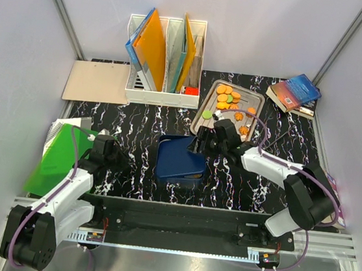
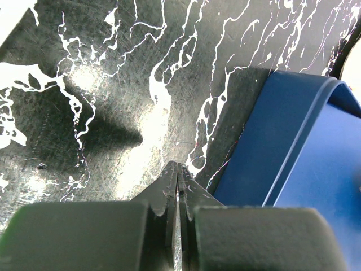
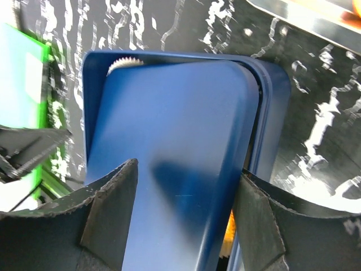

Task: Pack the cookies

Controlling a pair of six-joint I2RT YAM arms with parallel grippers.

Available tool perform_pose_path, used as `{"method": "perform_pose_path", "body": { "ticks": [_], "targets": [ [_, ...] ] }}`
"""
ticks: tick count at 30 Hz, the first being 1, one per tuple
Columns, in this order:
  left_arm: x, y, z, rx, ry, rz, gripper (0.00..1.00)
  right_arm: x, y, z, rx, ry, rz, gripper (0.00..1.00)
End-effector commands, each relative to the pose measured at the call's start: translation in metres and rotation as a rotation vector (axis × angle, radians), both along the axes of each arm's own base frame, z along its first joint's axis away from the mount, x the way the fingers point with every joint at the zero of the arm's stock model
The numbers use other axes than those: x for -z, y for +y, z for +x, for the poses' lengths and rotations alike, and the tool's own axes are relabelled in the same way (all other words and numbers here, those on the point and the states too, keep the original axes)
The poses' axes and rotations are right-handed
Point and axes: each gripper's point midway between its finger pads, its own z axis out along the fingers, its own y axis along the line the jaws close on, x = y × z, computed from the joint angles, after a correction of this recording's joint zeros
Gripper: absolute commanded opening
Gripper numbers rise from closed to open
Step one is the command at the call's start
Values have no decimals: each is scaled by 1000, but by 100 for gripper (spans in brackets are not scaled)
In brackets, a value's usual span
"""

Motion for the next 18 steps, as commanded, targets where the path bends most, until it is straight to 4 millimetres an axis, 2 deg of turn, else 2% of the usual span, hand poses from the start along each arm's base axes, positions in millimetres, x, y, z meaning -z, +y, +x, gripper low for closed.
{"method": "perform_pose_path", "body": {
  "ticks": [1,11,18],
  "targets": [
    [-9,-6,7,24,-47,-21,3,-22,-15,5,0,-55,-71,73],
    [-12,-8,9,31,-60,-27,5,-41,-30,4,-9,-90,-53,73],
    [-11,-8,9,31,-55,-26,6,-29,-56,0,23,-81,-144,73]
  ]
}}
